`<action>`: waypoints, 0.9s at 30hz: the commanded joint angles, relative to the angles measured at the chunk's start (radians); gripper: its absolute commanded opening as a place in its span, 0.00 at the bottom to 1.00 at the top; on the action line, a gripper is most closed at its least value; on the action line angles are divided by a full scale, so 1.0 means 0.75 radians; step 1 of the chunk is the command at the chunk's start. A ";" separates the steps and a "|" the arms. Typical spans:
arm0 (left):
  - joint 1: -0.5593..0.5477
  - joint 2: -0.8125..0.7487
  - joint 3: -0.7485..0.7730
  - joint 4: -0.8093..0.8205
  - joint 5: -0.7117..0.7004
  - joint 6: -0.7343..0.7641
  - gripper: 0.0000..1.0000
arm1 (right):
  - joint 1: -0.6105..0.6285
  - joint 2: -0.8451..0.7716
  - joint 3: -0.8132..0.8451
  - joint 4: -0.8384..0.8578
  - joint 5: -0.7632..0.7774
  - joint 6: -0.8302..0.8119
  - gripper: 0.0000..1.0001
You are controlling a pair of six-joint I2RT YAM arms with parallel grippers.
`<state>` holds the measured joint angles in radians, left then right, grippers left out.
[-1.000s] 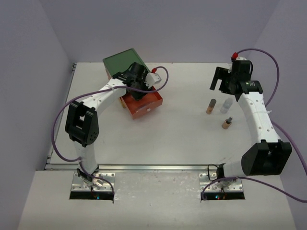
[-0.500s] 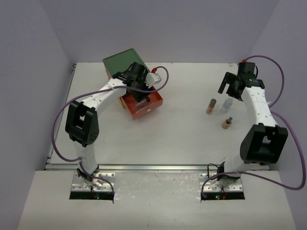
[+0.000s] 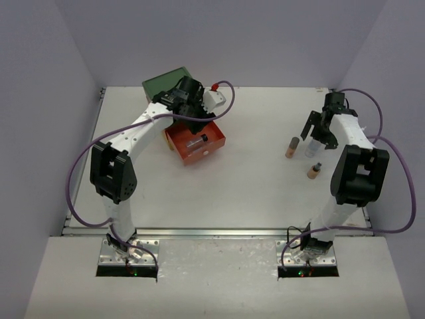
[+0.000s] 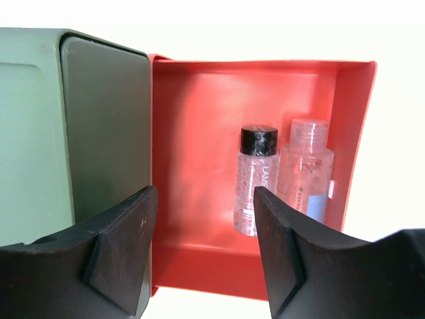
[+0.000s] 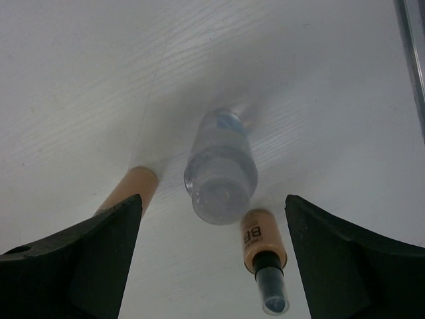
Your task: Organize the makeup
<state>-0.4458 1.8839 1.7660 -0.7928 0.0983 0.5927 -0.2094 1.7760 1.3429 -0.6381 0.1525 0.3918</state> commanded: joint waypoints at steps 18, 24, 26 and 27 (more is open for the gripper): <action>-0.009 -0.039 0.113 -0.098 0.063 -0.007 0.61 | -0.005 0.188 0.107 0.115 0.083 -0.115 0.57; -0.009 -0.045 0.125 -0.108 0.061 -0.005 0.61 | -0.005 0.179 0.088 0.150 0.084 -0.159 0.35; -0.009 -0.048 0.136 -0.117 0.064 -0.006 0.61 | -0.005 0.160 0.084 0.161 0.091 -0.185 0.22; -0.009 -0.049 0.140 -0.122 0.065 -0.007 0.61 | -0.005 0.152 0.083 0.164 0.098 -0.197 0.16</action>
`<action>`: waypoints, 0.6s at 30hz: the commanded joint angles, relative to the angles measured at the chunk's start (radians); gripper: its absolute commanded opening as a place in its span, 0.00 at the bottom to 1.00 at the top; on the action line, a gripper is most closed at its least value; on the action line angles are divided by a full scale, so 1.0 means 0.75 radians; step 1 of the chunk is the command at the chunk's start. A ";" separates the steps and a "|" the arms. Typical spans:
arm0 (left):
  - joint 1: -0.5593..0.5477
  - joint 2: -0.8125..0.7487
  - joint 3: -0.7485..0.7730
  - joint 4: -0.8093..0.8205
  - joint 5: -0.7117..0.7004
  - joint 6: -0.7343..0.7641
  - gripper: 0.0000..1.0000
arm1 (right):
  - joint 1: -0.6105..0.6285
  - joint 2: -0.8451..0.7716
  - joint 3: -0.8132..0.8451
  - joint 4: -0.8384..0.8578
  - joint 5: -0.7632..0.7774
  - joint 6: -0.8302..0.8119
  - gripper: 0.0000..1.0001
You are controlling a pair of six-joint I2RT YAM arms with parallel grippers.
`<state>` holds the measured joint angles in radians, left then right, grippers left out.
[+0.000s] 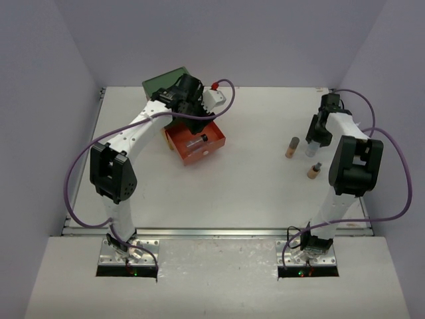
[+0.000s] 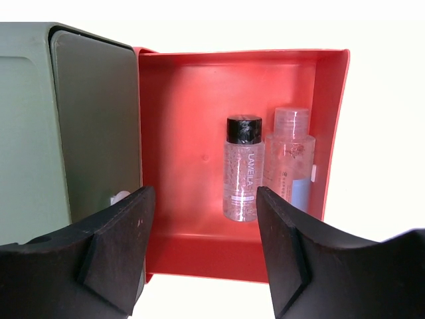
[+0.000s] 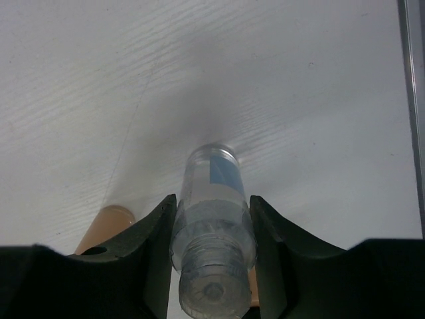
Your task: Organize the makeup
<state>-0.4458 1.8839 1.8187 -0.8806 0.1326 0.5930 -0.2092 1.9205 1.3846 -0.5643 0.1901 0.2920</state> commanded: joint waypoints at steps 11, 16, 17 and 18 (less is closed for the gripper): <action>-0.017 -0.078 0.274 -0.040 0.191 0.050 0.71 | 0.005 -0.395 0.024 0.244 -0.016 -0.134 0.00; -0.057 -0.182 0.366 0.004 0.350 0.211 0.82 | 0.094 -0.622 0.023 0.390 -0.381 -0.091 0.00; -0.074 -0.224 0.347 0.020 0.369 0.283 0.85 | 0.132 -0.644 0.041 0.396 -0.485 -0.091 0.00; -0.084 -0.258 0.318 0.059 0.379 0.335 0.88 | 0.165 -0.650 0.061 0.379 -0.612 -0.093 0.00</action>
<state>-0.4618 1.8440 2.0405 -0.9126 0.3007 0.6844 -0.1745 1.5042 1.3826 -0.3852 0.0517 0.2138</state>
